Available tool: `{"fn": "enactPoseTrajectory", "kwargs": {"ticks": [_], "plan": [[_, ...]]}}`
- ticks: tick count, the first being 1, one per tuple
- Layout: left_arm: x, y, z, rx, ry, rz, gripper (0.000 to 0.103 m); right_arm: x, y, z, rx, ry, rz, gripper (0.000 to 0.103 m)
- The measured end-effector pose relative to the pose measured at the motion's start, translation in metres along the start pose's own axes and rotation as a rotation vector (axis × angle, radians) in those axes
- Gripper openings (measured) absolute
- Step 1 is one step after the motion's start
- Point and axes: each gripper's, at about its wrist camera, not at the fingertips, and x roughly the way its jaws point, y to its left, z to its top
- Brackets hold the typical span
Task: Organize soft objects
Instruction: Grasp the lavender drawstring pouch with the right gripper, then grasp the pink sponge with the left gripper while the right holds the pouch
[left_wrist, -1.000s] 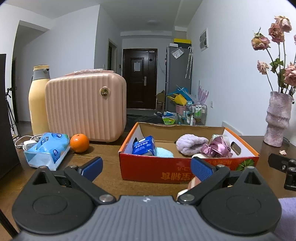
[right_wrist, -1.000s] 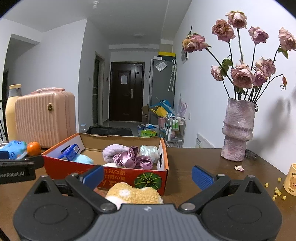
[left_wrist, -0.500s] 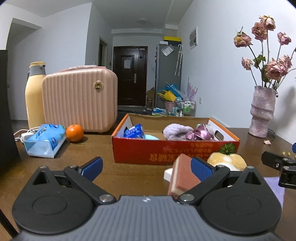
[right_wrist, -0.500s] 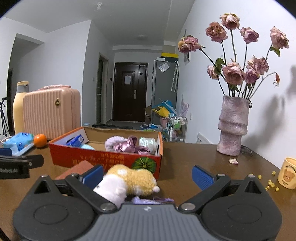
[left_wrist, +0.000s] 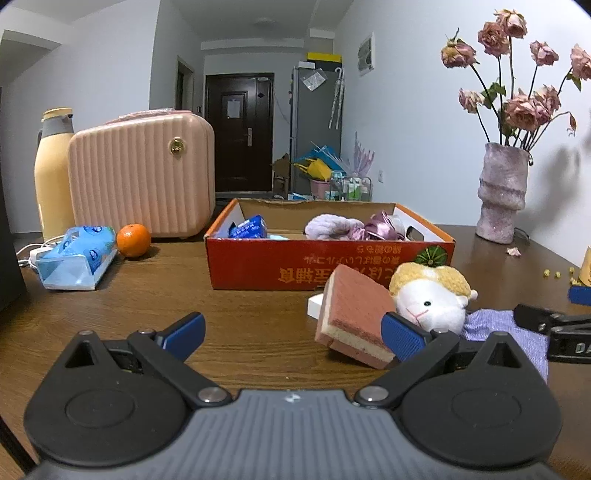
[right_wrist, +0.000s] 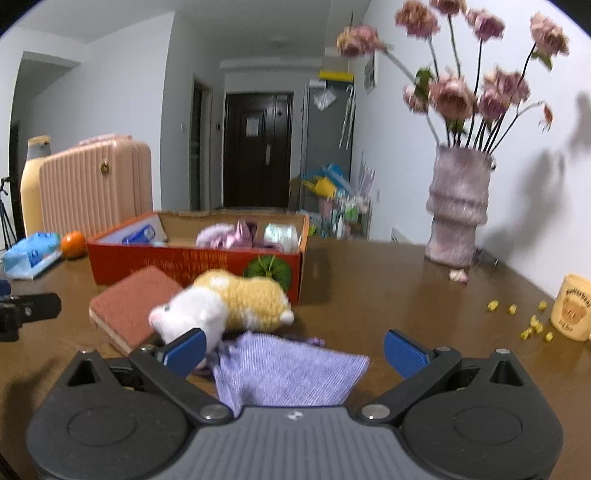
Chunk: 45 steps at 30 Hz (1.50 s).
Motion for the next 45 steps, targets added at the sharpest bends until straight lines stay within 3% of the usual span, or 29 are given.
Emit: {"fn": "enactPoseTrajectory", "kwargs": {"ticks": [10, 16, 22, 25, 29, 33, 45], "plan": [[0.006, -0.009, -0.007, 0.033, 0.050, -0.033, 0.103, 0.038, 0.009, -0.010, -0.054, 0.127, 0.008, 0.103], [0.008, -0.009, -0.009, 0.033, 0.062, -0.030, 0.103, 0.054, 0.002, -0.013, -0.019, 0.192, 0.031, 0.102], [0.010, -0.009, -0.010, 0.035, 0.069, -0.028, 0.103, 0.058, -0.003, -0.015, 0.015, 0.220, 0.056, 0.094], [0.009, -0.010, -0.011, 0.037, 0.067, -0.030, 0.103, 0.059, -0.006, -0.015, 0.031, 0.229, 0.065, 0.081], [0.010, -0.011, -0.011, 0.041, 0.067, -0.031, 0.103, 0.056, -0.006, -0.014, 0.028, 0.213, 0.068, 0.059], [0.011, -0.011, -0.011, 0.044, 0.072, -0.030, 0.103, 0.052, -0.007, -0.014, 0.036, 0.192, 0.065, 0.044], [0.016, -0.014, -0.012, 0.062, 0.081, -0.026, 0.103, 0.015, -0.029, -0.001, 0.102, 0.011, -0.047, 0.041]]}}
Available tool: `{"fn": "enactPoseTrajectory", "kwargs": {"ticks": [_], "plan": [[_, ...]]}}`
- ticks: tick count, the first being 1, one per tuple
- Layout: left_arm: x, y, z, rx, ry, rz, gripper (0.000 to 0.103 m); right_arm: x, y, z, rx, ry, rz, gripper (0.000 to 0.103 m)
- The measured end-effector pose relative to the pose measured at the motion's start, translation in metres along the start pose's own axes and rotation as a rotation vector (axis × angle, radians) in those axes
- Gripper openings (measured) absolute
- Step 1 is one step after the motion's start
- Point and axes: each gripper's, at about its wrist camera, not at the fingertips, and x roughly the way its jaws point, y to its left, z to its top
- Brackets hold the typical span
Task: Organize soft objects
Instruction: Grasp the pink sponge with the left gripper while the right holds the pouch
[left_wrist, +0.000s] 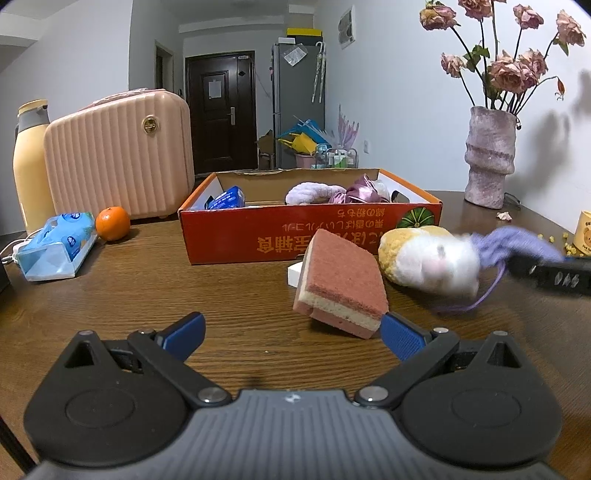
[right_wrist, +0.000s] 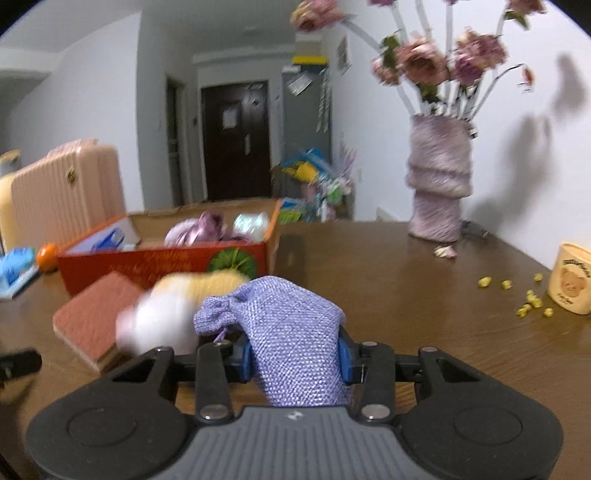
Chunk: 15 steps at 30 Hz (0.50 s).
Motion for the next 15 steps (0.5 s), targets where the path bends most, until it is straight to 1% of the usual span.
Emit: {"fn": "enactPoseTrajectory", "kwargs": {"ticks": [5, 10, 15], "plan": [[0.006, -0.010, 0.001, 0.037, -0.001, 0.007, 0.103, -0.011, -0.018, 0.005, 0.065, -0.053, -0.043, 0.041], [0.016, -0.025, 0.004, 0.085, -0.004, 0.013, 0.103, -0.009, -0.024, 0.006, 0.094, -0.054, -0.057, 0.041], [0.033, -0.036, 0.008, 0.119, 0.017, 0.030, 0.103, -0.010, -0.025, 0.006, 0.101, -0.059, -0.060, 0.041]]}}
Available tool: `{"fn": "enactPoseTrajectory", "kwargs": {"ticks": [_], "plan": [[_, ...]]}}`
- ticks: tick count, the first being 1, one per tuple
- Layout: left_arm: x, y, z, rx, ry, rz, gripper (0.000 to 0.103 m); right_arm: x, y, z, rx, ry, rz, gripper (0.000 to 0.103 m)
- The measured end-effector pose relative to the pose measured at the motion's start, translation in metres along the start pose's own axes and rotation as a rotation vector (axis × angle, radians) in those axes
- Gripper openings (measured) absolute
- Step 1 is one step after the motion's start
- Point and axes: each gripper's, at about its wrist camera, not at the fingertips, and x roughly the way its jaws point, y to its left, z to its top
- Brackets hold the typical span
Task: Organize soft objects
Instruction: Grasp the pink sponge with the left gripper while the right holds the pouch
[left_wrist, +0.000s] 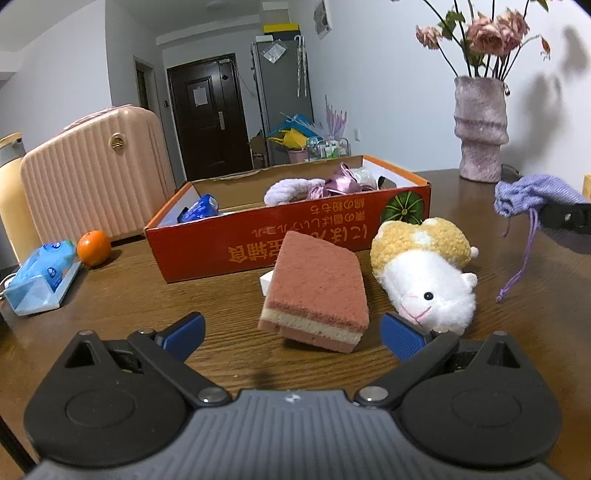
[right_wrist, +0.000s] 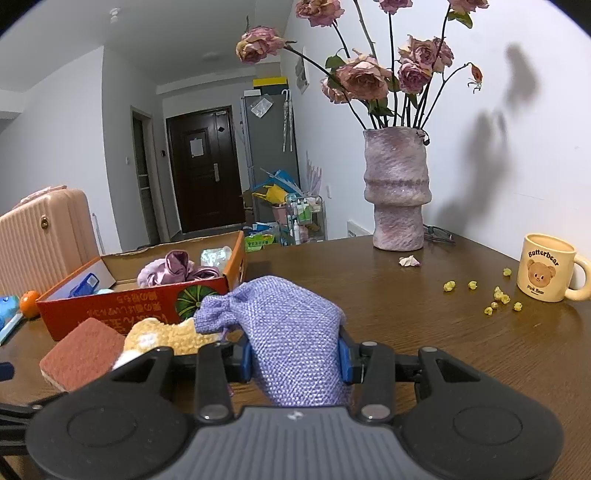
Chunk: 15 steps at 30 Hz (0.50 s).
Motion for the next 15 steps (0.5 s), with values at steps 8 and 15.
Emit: {"fn": "enactPoseTrajectory", "kwargs": {"ticks": [8, 15], "plan": [[0.028, -0.013, 0.007, 0.062, 0.030, 0.034, 0.103, 0.001, 0.002, -0.002, 0.001, 0.009, -0.001, 0.041], [0.044, -0.020, 0.011, 0.113, 0.026, 0.055, 0.103, 0.006, 0.005, -0.005, -0.009, 0.028, 0.006, 0.041]]}}
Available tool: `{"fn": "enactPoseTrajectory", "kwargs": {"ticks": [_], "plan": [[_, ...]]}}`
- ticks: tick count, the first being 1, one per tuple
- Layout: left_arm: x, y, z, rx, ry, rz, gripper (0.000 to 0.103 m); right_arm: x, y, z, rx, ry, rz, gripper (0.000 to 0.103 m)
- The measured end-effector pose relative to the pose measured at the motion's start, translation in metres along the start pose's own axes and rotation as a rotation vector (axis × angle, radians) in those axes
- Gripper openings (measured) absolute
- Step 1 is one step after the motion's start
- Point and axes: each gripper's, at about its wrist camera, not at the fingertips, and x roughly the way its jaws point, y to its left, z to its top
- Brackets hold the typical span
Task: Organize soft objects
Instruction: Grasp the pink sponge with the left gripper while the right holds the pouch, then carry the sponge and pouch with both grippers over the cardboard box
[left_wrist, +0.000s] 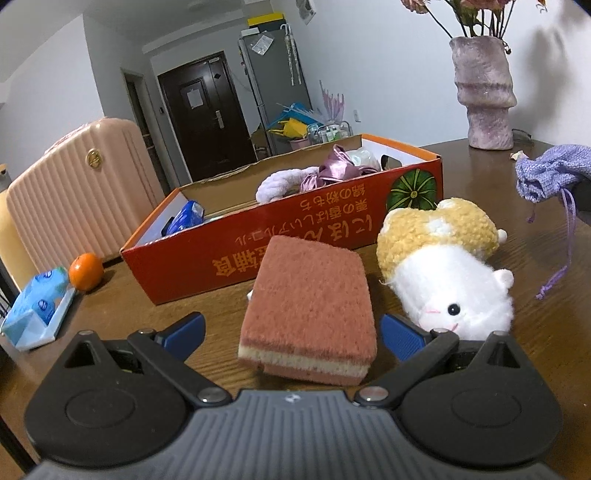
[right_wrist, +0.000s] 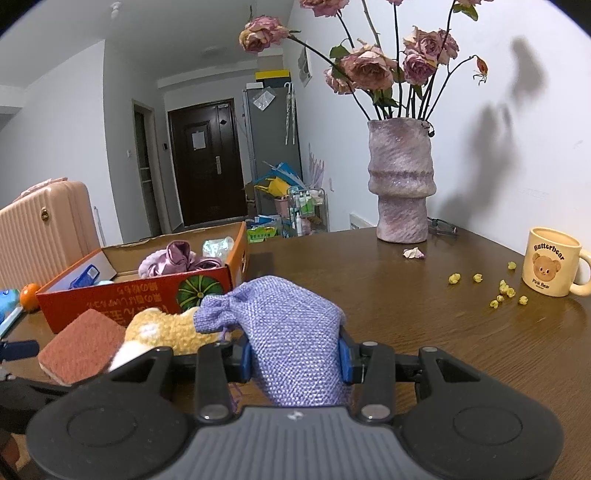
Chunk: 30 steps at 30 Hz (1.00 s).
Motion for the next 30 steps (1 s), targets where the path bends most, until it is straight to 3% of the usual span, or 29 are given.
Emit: {"fn": "enactPoseTrajectory", "kwargs": {"ticks": [7, 11, 16, 30], "plan": [[0.009, 0.001, 0.005, 0.010, 0.000, -0.027, 0.100, 0.005, 0.003, -0.002, -0.013, 0.017, -0.001, 0.041], [0.014, 0.004, 0.005, 0.001, 0.030, -0.061, 0.075, 0.007, 0.003, -0.003, -0.017, 0.024, -0.003, 0.041], [0.010, 0.008, 0.005, -0.023, 0.007, -0.095, 0.073, 0.006, 0.004, -0.003, -0.020, 0.018, 0.002, 0.041], [-0.011, 0.022, 0.010, -0.098, -0.089, -0.072, 0.073, 0.000, 0.009, -0.003, -0.015, -0.053, 0.014, 0.041]]}}
